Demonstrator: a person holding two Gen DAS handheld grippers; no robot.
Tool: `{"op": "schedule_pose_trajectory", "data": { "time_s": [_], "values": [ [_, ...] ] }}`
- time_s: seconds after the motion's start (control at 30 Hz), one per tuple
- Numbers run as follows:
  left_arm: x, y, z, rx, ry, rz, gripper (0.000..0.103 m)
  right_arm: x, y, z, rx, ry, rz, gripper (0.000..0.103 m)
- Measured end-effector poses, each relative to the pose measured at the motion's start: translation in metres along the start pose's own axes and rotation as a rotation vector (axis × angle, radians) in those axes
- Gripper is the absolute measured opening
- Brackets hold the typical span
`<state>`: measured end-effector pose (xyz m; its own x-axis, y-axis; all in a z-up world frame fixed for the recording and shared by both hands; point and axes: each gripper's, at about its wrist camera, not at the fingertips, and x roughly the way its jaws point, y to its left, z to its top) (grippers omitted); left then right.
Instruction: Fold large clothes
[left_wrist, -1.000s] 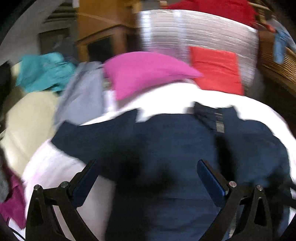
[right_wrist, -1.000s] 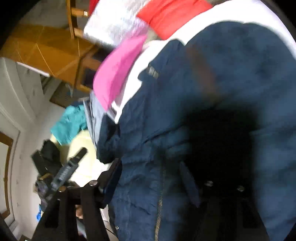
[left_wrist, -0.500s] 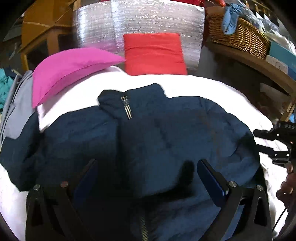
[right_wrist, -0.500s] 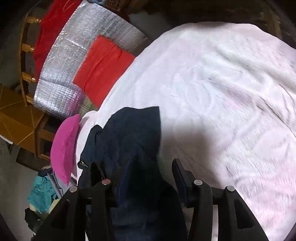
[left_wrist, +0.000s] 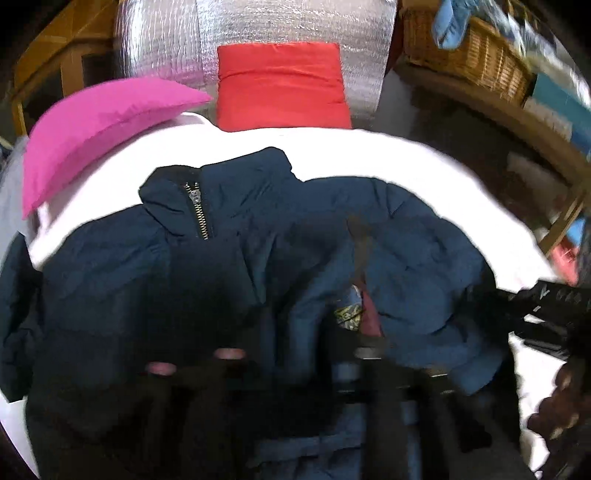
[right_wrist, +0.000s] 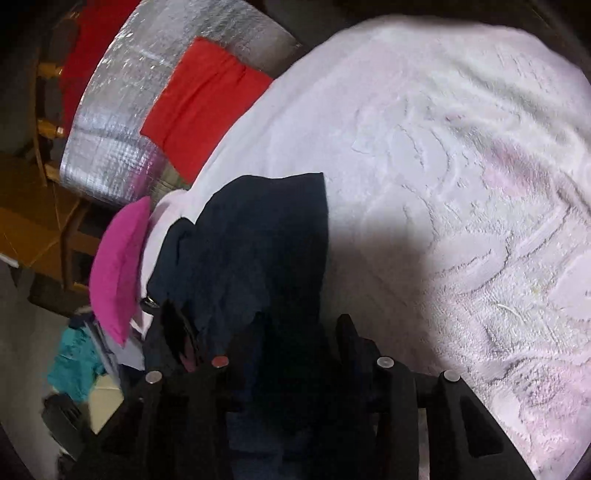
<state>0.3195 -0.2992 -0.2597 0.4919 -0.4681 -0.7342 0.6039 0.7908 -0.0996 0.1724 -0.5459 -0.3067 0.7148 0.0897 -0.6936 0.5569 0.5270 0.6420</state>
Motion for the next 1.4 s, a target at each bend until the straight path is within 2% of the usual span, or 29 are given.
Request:
{"op": "schedule_pose_trajectory", "data": {
  "time_s": [0.03,0.2,0.33,0.4,0.47,0.5,0.53,0.67,0.73,0.83,0.97,1.1,1.23,1.33,1.37,1.4],
  "values": [
    [-0.005,0.006,0.002,-0.014,-0.004,-0.007,0.014,-0.001,0.004,0.001,-0.011,-0.007,-0.004,0.039],
    [-0.043,0.051,0.014,-0.086,-0.068,0.014,0.013,-0.01,0.012,-0.001,-0.055,-0.053,-0.013,0.039],
    [-0.08,0.104,0.014,-0.19,-0.101,0.043,0.018,-0.019,0.02,-0.005,-0.088,-0.085,-0.028,0.041],
    [-0.1,0.137,0.009,-0.261,-0.129,0.084,0.027,-0.023,0.023,-0.006,-0.089,-0.096,-0.04,0.041],
    [-0.118,0.167,0.002,-0.31,-0.154,0.136,0.052,-0.026,0.027,-0.008,-0.096,-0.115,-0.056,0.043],
    [-0.128,0.183,-0.002,-0.339,-0.169,0.158,0.069,-0.028,0.029,-0.009,-0.1,-0.127,-0.06,0.046],
    [-0.138,0.198,-0.007,-0.365,-0.191,0.175,0.074,-0.03,0.031,-0.011,-0.104,-0.137,-0.061,0.047],
    [-0.176,0.261,-0.029,-0.484,-0.245,0.228,0.077,-0.039,0.045,-0.02,-0.161,-0.191,-0.079,0.05],
    [-0.182,0.289,-0.042,-0.555,-0.253,0.249,0.082,-0.04,0.051,-0.026,-0.181,-0.2,-0.07,0.05],
    [-0.176,0.344,-0.07,-0.728,-0.223,0.279,0.083,-0.04,0.061,-0.035,-0.195,-0.199,-0.033,0.051],
    [-0.153,0.402,-0.104,-0.96,-0.197,0.243,0.083,-0.031,0.076,-0.048,-0.238,-0.162,0.008,0.054],
    [-0.132,0.438,-0.126,-1.133,-0.223,0.103,0.083,-0.021,0.092,-0.063,-0.319,-0.147,-0.004,0.055],
    [-0.12,0.448,-0.128,-1.187,-0.27,0.027,0.081,-0.017,0.095,-0.067,-0.346,-0.152,-0.009,0.055],
    [-0.111,0.446,-0.123,-1.193,-0.268,-0.002,0.08,-0.012,0.093,-0.066,-0.34,-0.145,-0.026,0.056],
    [-0.108,0.445,-0.121,-1.189,-0.264,0.0,0.079,-0.009,0.092,-0.066,-0.336,-0.137,-0.027,0.056],
    [-0.106,0.443,-0.12,-1.183,-0.258,0.002,0.072,-0.007,0.091,-0.065,-0.333,-0.13,-0.028,0.056]
  ]
}}
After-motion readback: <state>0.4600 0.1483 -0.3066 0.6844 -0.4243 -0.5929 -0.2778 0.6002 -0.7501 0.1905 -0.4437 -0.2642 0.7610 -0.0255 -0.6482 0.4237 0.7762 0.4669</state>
